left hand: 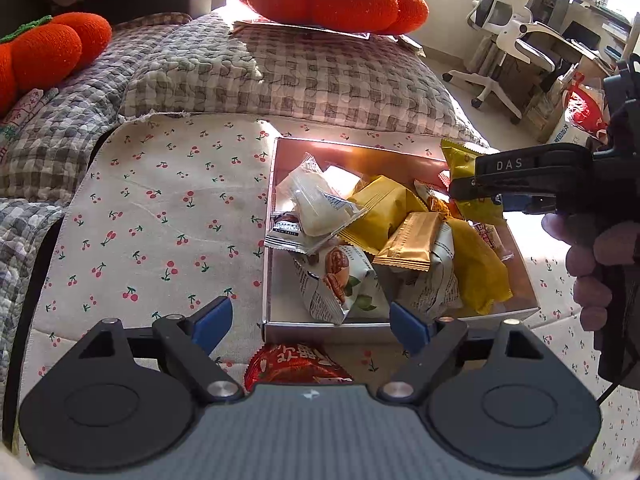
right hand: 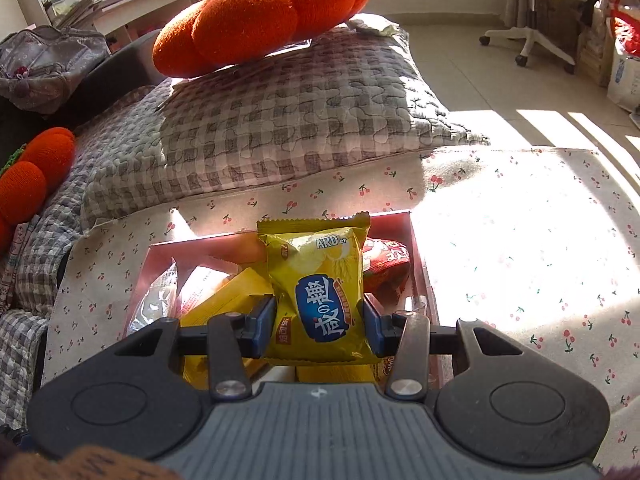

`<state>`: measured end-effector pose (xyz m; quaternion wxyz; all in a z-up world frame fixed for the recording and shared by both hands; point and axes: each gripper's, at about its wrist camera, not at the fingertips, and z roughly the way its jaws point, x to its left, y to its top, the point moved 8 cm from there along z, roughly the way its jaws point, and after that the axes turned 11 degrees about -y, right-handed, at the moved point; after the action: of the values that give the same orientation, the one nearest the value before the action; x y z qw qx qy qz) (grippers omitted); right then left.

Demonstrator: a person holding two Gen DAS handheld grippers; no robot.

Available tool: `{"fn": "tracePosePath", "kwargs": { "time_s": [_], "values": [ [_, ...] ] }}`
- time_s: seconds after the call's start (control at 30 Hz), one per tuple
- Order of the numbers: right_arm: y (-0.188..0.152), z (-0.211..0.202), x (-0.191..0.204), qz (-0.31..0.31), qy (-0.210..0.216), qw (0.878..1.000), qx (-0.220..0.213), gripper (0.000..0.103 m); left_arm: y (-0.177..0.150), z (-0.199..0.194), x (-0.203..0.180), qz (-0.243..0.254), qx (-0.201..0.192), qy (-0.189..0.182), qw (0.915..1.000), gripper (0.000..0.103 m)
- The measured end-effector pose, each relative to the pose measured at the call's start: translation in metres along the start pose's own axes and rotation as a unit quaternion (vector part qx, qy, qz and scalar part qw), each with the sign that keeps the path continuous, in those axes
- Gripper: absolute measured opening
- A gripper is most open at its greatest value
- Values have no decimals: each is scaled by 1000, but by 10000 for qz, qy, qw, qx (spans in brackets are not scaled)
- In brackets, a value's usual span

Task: Organize snacks
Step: 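Open both tools to release the snacks and withdraw from the box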

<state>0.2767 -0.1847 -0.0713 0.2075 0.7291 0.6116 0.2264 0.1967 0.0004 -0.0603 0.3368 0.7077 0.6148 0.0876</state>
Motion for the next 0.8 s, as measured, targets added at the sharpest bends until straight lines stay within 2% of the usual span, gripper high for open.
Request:
{"fn": "tracePosePath", "kwargs": {
  "time_s": [0.3,0.37,0.4,0.6,0.8],
  "values": [
    [0,18,-5,4,-266,9996,137,44,-2,-2,-5,72,17,-64,10000,90],
    [1,14,-8,150,-210,9997,57,54,-2,-4,-6,90,-1,-64,9999,91],
    [2,11,-9,224,-145,9996,11,63,-1,-5,-7,90,-23,-65,9999,92],
    [1,-13,-19,388,-145,9990,-189,81,-3,-6,-7,122,-26,3,9999,98],
    [-14,-36,-22,387,-46,9988,-284,89,-6,-10,-8,187,-20,76,9998,101]
  ]
}}
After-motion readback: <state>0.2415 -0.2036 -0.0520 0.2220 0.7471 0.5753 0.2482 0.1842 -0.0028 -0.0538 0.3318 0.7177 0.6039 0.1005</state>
